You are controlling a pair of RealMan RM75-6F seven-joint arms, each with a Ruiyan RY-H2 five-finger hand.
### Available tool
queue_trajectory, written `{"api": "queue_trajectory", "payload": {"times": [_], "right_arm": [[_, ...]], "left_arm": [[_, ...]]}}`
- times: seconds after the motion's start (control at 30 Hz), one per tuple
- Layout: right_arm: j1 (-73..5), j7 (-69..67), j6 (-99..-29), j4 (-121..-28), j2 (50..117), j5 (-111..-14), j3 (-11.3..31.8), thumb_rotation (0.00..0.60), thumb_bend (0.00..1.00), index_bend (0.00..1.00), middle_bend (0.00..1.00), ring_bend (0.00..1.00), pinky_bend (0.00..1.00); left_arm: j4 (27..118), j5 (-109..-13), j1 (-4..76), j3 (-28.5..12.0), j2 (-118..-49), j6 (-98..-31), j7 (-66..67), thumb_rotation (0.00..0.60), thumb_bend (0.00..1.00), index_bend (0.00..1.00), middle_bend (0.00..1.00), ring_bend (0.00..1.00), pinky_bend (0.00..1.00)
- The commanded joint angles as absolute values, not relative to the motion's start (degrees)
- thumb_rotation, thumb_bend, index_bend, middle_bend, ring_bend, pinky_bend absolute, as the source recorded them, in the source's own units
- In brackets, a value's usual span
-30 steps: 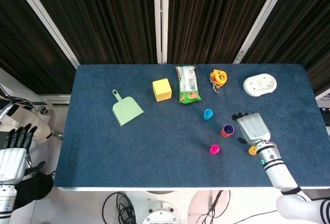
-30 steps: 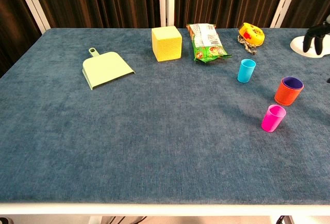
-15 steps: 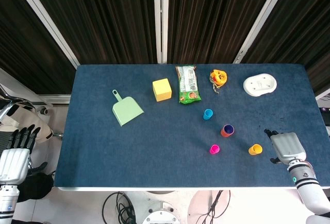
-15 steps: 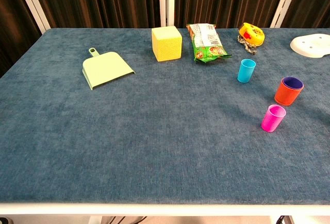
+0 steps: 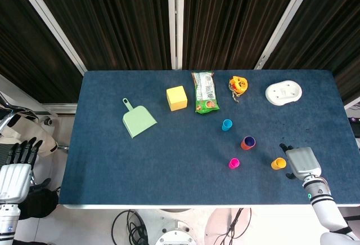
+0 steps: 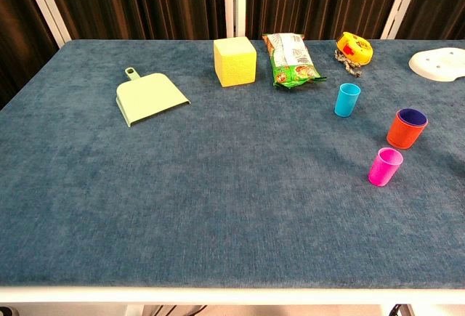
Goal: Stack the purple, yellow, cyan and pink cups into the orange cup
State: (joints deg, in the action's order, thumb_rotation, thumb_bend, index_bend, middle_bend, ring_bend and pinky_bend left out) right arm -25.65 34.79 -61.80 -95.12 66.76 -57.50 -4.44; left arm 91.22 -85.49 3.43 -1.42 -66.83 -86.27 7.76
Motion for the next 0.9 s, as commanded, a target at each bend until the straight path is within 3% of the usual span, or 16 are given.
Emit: {"api": "queue_trajectory", "payload": {"times": [0.03,0.23,0.9], "right_arm": [[-25.7,35.5,-61.5,-94.5,67.6,-57.2,-4.3,0.600,0.04,0.25,0.38,0.53,0.65],[-25.6,35.9,-61.8,-93.3,69.2,-58.4,-3.9,0.600,0.06,0.34,0.42,0.54,0.65],[-25.1,37.2,-62.7,-91.3,72.7,-59.4,-2.7,0.600,0.11,0.44,0.50,0.57,0.66]], "left_arm": [[91.2,-85.4,3.5,-1.5,-66.8,-86.1,7.6,0.600,0.06,0.03,0.00,0.00,0.00],[91.0,-85.4,3.7,-1.5,-66.9,-85.7,7.5,0.600,0.06,0.03,0.00,0.00,0.00],[90.5,-85.4,3.7,-1.5,-66.9,-85.6,6.8,0.600,0.06,0.03,0.00,0.00,0.00]]}}
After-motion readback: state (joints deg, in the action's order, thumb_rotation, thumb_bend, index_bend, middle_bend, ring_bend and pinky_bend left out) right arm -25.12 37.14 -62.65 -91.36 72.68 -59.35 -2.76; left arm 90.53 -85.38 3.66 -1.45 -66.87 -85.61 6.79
